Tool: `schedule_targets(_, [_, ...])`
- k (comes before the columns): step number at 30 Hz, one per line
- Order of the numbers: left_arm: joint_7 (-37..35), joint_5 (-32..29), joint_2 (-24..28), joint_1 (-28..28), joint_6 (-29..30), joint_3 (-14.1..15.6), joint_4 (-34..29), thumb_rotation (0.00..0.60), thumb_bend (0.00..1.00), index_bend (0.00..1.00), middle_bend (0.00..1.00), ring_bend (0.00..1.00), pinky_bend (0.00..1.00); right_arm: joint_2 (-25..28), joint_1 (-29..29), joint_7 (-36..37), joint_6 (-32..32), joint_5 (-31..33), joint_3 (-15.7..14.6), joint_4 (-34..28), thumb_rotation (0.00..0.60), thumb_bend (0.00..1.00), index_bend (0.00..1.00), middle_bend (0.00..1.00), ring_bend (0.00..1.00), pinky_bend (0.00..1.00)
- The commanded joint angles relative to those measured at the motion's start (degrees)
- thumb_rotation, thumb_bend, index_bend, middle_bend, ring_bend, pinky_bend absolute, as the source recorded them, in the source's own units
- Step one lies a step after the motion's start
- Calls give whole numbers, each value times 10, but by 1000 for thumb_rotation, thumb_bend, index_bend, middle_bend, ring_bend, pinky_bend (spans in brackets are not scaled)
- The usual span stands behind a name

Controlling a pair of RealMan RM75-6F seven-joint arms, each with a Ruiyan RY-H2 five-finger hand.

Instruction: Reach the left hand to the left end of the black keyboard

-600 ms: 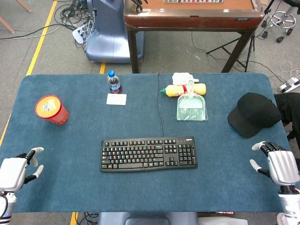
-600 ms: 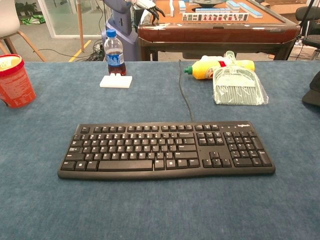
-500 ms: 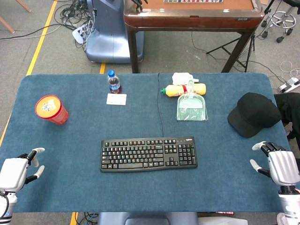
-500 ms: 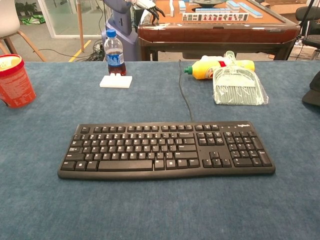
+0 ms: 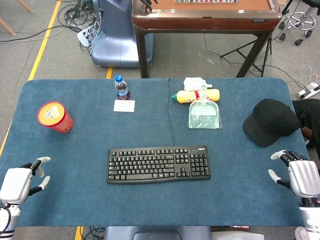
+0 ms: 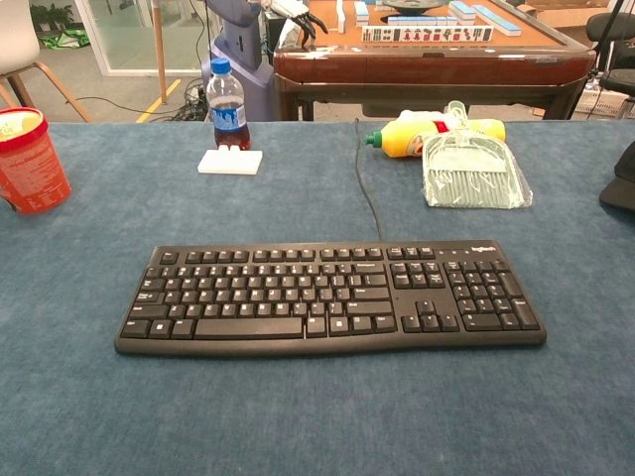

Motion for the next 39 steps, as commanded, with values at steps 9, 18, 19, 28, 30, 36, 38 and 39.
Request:
schedule_targets(9, [18, 29, 43, -47, -87, 22, -86, 600, 295, 202, 624, 597, 811, 3, -8, 0, 15, -4, 0, -5, 600, 209, 474, 454, 398, 572])
schedule_targets(18, [68, 37, 62, -95, -175, 36, -167, 600, 357, 106, 736, 694, 883, 7, -10, 0, 22, -17, -3, -11, 600, 209, 473, 454, 398, 572])
schedule_targets(19, [74, 37, 63, -103, -188, 36, -177, 600, 357, 115, 762, 711, 896, 7, -10, 1, 23, -17, -3, -11, 600, 209, 474, 454, 398, 572])
schedule_targets(28, [123, -15, 70, -179, -306, 17, -245, 600, 369, 222, 923, 819, 968, 9, -10, 6, 22, -17, -2, -11, 600, 209, 474, 454, 398, 572])
schedule_targets(30, [136, -34, 71, -195, -329, 12, -254, 600, 369, 241, 937, 829, 972, 10, -10, 8, 21, -17, -3, -11, 600, 209, 474, 454, 398, 572])
schedule_targets(36, [175, -101, 64, -233, -376, 0, -267, 600, 369, 266, 959, 844, 974, 12, -10, 13, 20, -16, -1, -10, 600, 209, 473, 454, 398, 572])
schedule_targets(38, [190, -121, 60, -243, -386, -2, -269, 600, 370, 267, 962, 845, 974, 12, -10, 15, 20, -15, -1, -9, 600, 209, 473, 454, 398, 572])
schedule_targets(39, [200, -134, 58, -250, -390, -3, -270, 600, 370, 267, 963, 845, 974, 12, -10, 16, 19, -14, -1, -9, 600, 209, 473, 454, 398, 572])
